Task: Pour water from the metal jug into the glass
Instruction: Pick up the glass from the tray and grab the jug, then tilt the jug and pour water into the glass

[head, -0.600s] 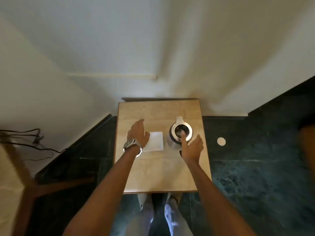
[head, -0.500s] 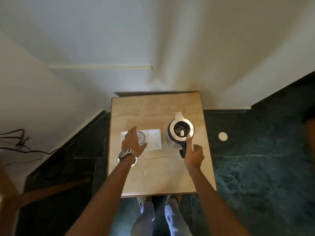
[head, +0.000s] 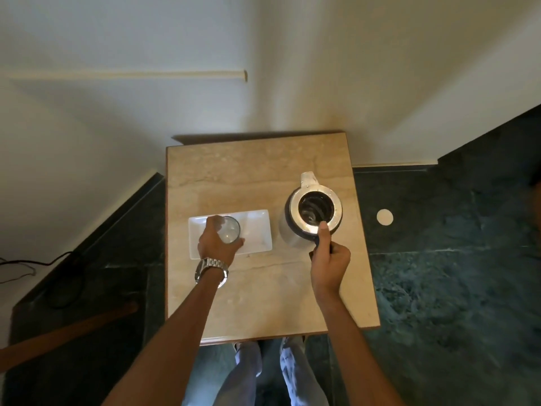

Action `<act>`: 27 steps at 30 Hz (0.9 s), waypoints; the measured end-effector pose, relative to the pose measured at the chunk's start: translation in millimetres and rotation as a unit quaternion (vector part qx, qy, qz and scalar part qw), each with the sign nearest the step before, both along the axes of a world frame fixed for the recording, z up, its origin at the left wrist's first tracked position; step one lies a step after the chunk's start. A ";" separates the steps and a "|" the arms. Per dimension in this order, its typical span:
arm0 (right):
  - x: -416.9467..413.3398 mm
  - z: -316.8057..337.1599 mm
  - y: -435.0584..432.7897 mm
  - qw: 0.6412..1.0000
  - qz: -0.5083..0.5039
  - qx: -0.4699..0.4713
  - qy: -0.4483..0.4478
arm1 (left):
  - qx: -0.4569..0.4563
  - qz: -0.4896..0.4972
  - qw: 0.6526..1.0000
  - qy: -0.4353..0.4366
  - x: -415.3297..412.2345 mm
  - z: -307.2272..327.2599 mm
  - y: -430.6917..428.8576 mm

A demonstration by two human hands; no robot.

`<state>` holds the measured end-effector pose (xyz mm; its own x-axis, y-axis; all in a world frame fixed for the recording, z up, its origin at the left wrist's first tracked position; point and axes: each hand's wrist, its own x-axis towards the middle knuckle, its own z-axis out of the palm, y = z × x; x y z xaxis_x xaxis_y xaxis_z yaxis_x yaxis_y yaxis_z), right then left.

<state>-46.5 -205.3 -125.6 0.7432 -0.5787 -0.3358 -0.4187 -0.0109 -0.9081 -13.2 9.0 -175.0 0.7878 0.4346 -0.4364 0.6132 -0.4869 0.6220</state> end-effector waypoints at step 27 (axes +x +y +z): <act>54.5 395.7 -29.3 0.889 0.413 -0.194 -0.047 | -0.106 -0.052 0.986 -0.117 -23.9 410.0 -3.4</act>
<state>8.0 -234.6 270.0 0.9825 0.1178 -0.1443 -0.0456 -0.5990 -0.7995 -37.1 5.6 235.0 0.9137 0.2640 -0.3091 0.3935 -0.3836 0.8355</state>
